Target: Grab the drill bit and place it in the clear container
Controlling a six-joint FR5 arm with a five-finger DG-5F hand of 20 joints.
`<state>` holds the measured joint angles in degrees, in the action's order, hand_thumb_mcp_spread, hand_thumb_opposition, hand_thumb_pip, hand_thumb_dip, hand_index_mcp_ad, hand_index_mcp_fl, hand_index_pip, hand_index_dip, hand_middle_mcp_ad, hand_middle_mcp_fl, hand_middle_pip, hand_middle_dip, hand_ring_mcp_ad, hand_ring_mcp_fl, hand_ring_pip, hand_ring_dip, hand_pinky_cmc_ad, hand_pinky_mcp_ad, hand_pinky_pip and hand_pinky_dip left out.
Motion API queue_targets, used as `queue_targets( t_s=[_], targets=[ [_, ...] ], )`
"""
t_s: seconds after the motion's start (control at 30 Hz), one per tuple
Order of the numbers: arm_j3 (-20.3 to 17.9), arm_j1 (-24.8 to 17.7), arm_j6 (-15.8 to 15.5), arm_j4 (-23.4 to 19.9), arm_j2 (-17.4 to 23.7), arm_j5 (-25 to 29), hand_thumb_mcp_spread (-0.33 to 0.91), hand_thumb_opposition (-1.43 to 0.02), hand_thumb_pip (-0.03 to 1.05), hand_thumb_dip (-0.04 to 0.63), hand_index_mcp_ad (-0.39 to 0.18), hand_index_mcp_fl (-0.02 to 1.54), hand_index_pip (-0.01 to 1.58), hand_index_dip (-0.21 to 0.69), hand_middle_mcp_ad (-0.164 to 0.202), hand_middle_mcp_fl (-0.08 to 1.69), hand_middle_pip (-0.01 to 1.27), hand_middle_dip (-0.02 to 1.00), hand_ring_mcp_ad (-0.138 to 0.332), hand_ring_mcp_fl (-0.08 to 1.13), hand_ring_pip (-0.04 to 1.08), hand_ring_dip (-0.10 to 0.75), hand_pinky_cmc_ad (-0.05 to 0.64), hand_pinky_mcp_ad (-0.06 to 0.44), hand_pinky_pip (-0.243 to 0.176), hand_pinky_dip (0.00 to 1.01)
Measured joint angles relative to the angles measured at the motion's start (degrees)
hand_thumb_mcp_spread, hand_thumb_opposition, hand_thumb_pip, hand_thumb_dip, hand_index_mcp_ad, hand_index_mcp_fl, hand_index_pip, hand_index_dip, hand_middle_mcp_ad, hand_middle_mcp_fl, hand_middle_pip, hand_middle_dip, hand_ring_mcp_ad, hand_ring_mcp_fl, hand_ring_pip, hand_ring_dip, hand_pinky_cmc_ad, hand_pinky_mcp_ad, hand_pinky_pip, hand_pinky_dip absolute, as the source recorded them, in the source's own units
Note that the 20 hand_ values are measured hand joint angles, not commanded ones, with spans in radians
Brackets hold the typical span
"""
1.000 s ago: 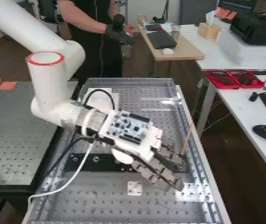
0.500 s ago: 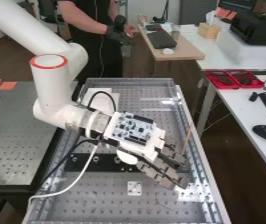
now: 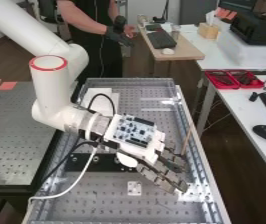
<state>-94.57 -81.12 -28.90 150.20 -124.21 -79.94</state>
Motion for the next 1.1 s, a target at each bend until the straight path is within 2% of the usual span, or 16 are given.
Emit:
queue_targets(
  t_s=[0.3, 0.53, 0.6, 0.9, 0.97, 1.1],
  targets=[
    [0.4, -0.1, -1.5, 0.5, -0.3, -0.7, 0.43, -0.86, 0.66, 0.363, -0.037, 0.15, 1.38, 0.232, 0.035, 0.26, 0.13, 0.51, 0.241, 0.08, 0.09, 0.328, 0.332, 0.23, -0.03, 0.36],
    [0.5, 0.0, -4.3, -0.1, -0.3, -1.4, 0.45, -0.86, 0.64, 0.363, -0.037, 0.16, 1.43, 0.237, 0.035, 0.26, 0.13, 0.51, 0.239, 0.08, 0.09, 0.326, 0.332, 0.211, -0.03, 0.35],
    [0.4, 0.0, -4.4, -0.5, -0.3, -1.5, 0.45, -0.86, 0.63, 0.367, -0.037, 0.16, 1.45, 0.237, 0.031, 0.26, 0.13, 0.51, 0.227, 0.08, 0.09, 0.326, 0.33, 0.215, -0.026, 0.35],
    [0.7, 0.0, -3.6, -0.9, -0.9, -1.7, 0.46, -0.86, 0.61, 0.367, -0.044, 0.19, 1.46, 0.237, 0.03, 0.28, 0.13, 0.51, 0.225, 0.08, 0.09, 0.326, 0.328, 0.213, -0.028, 0.32],
    [0.9, 0.1, -3.3, -0.8, -1.1, -1.8, 0.46, -0.86, 0.61, 0.36, -0.044, 0.19, 1.46, 0.237, 0.03, 0.28, 0.13, 0.51, 0.225, 0.08, 0.09, 0.326, 0.328, 0.215, -0.01, 0.32],
    [1.0, 0.1, -3.5, -0.8, -1.2, -1.9, 0.46, -0.86, 0.61, 0.36, -0.045, 0.19, 1.46, 0.237, 0.03, 0.28, 0.13, 0.51, 0.225, 0.08, 0.09, 0.326, 0.328, 0.215, -0.01, 0.32]
  ],
)
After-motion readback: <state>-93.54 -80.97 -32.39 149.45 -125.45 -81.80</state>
